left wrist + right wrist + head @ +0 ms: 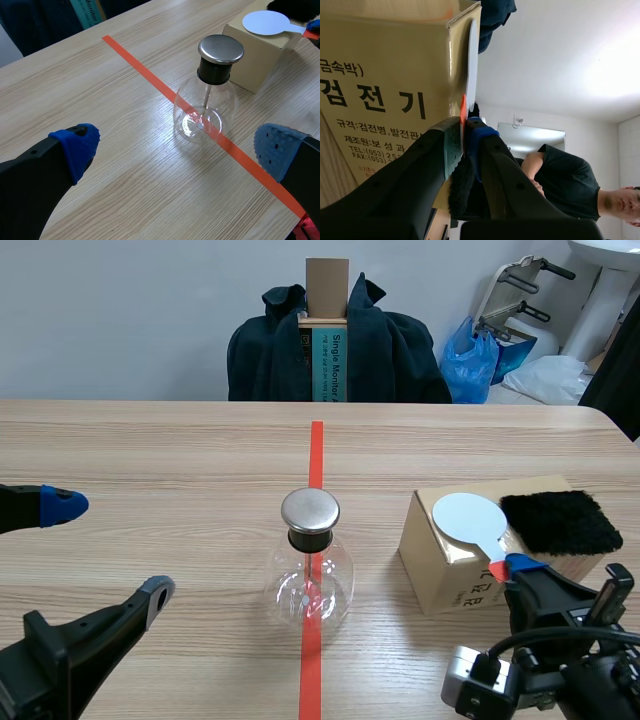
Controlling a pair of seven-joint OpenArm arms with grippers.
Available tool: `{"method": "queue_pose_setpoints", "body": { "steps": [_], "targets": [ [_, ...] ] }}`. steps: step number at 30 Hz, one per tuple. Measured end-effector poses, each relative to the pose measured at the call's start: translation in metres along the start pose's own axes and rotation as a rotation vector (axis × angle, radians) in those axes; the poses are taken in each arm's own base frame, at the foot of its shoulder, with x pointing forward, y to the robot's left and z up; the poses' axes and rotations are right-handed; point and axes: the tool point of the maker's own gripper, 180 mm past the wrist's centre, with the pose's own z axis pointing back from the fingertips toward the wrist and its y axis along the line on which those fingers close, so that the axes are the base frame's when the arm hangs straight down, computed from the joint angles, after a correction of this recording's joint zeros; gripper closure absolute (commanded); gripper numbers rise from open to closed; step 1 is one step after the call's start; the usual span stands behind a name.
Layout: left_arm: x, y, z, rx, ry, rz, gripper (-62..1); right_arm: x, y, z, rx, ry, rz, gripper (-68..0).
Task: Do the electroscope experiment.
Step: 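Pick up the white charging plate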
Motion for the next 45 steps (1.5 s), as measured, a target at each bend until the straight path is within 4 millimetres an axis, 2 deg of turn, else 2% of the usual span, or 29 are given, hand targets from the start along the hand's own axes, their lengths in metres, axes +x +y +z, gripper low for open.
{"method": "queue_pose_setpoints", "body": {
  "steps": [12, 17, 22, 25, 30, 36, 41, 45],
  "targets": [
    [0.0, 0.0, 0.0, 0.0, 0.001, 0.0, -62.3, 0.0, -0.001, -0.001, -0.002, -0.003, 0.004, -0.7],
    [0.0, 0.0, 0.0, 0.0, 0.001, 0.0, -62.3, 0.006, -0.002, -0.001, -0.006, -0.059, -0.024, -0.7],
    [-0.001, 0.0, 0.0, 0.0, 0.003, -0.004, -62.3, -0.007, -0.004, 0.002, 0.006, -0.1, -0.075, -0.7],
    [-0.001, 0.0, 0.0, -0.002, 0.004, -0.006, -62.3, -0.022, -0.014, 0.0, -0.005, -0.086, -0.097, -0.7],
    [-0.001, 0.0, 0.0, -0.003, 0.005, -0.007, -62.3, -0.03, -0.059, -0.012, -0.115, -0.114, -0.084, -0.7],
    [-0.001, 0.0, 0.0, -0.003, 0.005, -0.007, -62.3, -0.047, -0.137, -0.024, -0.327, -0.083, -0.036, -0.7],
    [-0.001, 0.0, 0.0, -0.003, 0.005, -0.007, -62.3, -0.048, -0.199, -0.022, -0.493, -0.088, -0.002, -0.7],
    [-0.001, 0.0, 0.0, -0.013, 0.01, -0.017, -62.3, -0.043, -0.239, -0.014, -0.602, -0.101, 0.021, -0.7]
  ]
}}
